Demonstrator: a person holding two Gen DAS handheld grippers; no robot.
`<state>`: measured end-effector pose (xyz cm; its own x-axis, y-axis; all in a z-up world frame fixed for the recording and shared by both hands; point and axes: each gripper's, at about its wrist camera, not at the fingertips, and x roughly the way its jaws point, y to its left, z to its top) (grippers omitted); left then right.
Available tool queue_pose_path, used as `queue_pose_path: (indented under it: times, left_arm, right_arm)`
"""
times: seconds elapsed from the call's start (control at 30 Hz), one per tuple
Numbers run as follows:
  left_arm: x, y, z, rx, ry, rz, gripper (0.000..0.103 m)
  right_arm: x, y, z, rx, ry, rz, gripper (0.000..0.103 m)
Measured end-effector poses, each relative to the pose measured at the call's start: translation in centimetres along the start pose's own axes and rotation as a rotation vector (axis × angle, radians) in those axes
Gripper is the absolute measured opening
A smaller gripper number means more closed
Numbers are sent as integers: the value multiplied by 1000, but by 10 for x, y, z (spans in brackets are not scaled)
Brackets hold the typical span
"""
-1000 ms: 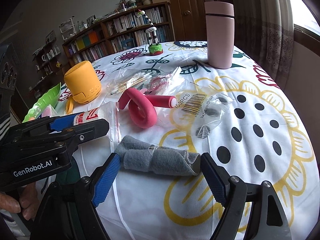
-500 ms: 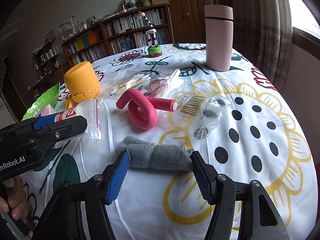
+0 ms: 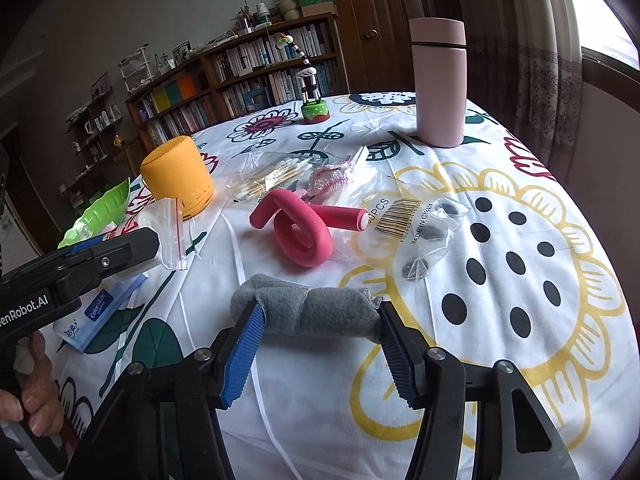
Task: Organize soft objects
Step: 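Place the bandage roll on the green plate with left gripper while right gripper carries grey fabric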
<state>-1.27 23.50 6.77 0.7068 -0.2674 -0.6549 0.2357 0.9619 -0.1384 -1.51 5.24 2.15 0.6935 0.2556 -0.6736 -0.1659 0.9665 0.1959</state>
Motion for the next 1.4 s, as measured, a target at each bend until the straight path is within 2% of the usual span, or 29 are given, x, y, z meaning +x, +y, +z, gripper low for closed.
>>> queue_pose_path:
  times: [0.9,1.4]
  left_arm:
    - [-35,57,-2,-110,-67,29,52]
    - [-54,106,-2,-176,-103,130,52]
  right_arm:
    - [-2,26,17,63,-47,19,61]
    - [9,45,41,70,-68,27,61]
